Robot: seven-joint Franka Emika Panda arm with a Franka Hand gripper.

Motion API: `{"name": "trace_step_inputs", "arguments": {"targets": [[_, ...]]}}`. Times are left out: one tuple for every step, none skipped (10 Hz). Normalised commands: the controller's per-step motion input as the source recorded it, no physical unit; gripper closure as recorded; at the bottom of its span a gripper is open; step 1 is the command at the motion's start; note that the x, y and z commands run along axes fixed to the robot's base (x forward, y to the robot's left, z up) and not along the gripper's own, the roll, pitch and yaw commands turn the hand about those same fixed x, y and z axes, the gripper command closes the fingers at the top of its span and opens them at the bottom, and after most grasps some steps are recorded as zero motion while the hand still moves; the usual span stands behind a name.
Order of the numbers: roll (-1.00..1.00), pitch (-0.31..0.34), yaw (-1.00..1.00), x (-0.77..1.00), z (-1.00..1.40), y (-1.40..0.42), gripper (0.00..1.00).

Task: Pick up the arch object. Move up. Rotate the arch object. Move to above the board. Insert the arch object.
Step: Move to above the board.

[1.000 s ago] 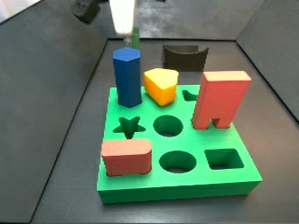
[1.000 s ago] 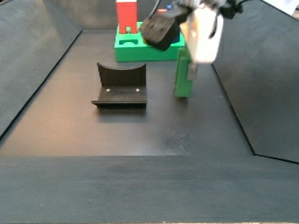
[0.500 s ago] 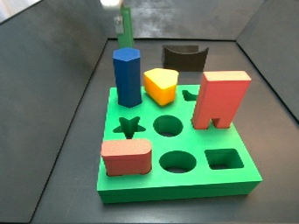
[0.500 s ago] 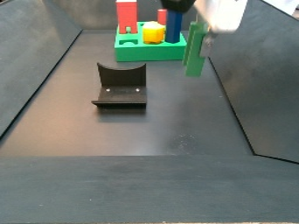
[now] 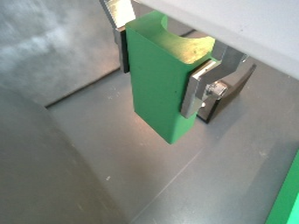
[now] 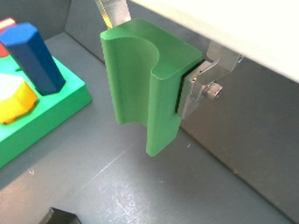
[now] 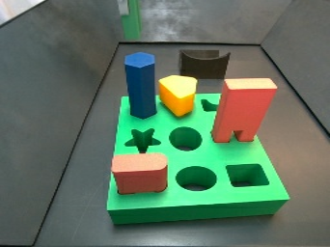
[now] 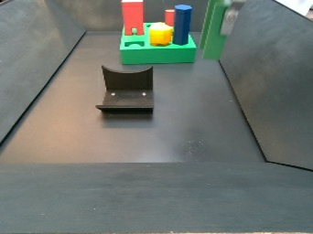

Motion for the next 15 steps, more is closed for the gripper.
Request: {"name": "trace_step_inputs", "arguments": {"targets": [[0.12, 0.040, 0.02, -0.13, 1.00, -0.04, 1.00], [0.10, 0.038, 0.02, -0.12, 1.00, -0.03, 1.00], [0.10, 0.044, 0.02, -0.11, 1.00, -0.02, 1.00], [0.11, 0.062, 0.02, -0.09, 1.00, -0.02, 1.00], [0.11, 0.074, 0.02, -0.06, 0.96, -0.02, 1.00], [0.11, 0.088, 0.02, -0.03, 0.80, -0.01, 1.00], [0.11, 0.098, 0.02, -0.01, 0.59, -0.01, 1.00], [0.10, 0.099, 0.02, 0.00, 0.44, -0.01, 1.00], [0.09, 0.094, 0.02, 0.00, 0.23, 0.00, 1.00], [0.02, 0.077, 1.00, 0.40, 0.20, -1.00, 1.00], [0.02, 0.076, 1.00, 0.41, 0.19, -1.00, 1.00], [0.02, 0.084, 1.00, 0.43, 0.19, -1.00, 1.00], [0.00, 0.094, 1.00, 0.44, 0.20, -1.00, 1.00], [0.00, 0.099, 1.00, 0.44, 0.20, -1.00, 1.00], [0.00, 0.105, 1.00, 0.44, 0.20, -1.00, 1.00]]}}
